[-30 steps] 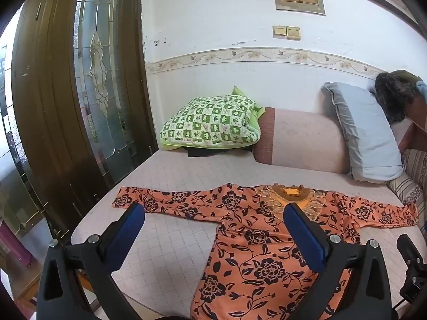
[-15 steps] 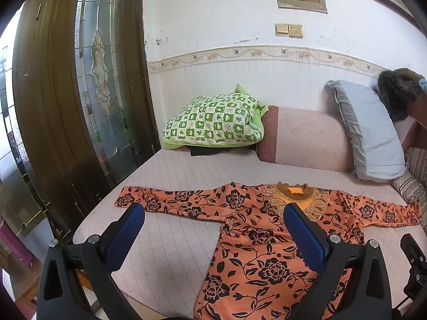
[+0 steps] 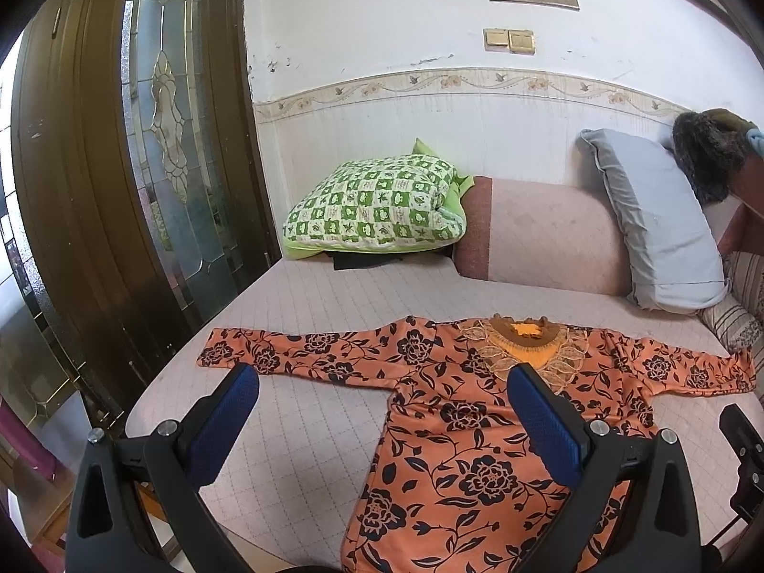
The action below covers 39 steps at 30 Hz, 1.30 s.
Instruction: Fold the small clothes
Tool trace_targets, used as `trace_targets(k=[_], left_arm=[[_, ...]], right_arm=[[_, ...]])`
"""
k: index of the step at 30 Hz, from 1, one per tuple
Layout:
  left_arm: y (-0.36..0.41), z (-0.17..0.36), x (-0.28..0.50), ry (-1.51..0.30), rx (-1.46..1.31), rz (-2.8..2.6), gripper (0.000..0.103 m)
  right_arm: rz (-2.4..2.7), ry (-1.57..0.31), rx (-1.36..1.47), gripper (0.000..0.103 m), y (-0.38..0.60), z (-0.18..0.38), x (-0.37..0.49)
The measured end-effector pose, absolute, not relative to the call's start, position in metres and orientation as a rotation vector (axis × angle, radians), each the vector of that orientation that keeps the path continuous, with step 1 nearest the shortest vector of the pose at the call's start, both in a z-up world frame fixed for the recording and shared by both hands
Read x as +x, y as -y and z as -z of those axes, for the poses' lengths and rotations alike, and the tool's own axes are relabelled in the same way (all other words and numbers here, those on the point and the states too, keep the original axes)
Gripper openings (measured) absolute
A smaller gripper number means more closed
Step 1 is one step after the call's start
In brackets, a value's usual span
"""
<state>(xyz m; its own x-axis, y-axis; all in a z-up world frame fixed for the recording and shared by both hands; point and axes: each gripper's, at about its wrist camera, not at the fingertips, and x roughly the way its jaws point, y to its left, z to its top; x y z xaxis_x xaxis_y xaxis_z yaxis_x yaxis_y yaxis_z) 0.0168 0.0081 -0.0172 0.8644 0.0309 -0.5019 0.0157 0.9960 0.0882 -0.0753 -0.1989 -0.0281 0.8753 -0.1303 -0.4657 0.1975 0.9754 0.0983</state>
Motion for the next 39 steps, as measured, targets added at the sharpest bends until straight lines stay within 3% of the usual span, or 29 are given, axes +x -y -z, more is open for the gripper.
trace_targets(k=[39], left_arm=[[0.006, 0.032, 0.031, -0.566, 0.13, 0.01, 0.103]], right_arm=[[0.175, -0.506, 0.15, 0.103, 0.199, 0.039, -0.066]])
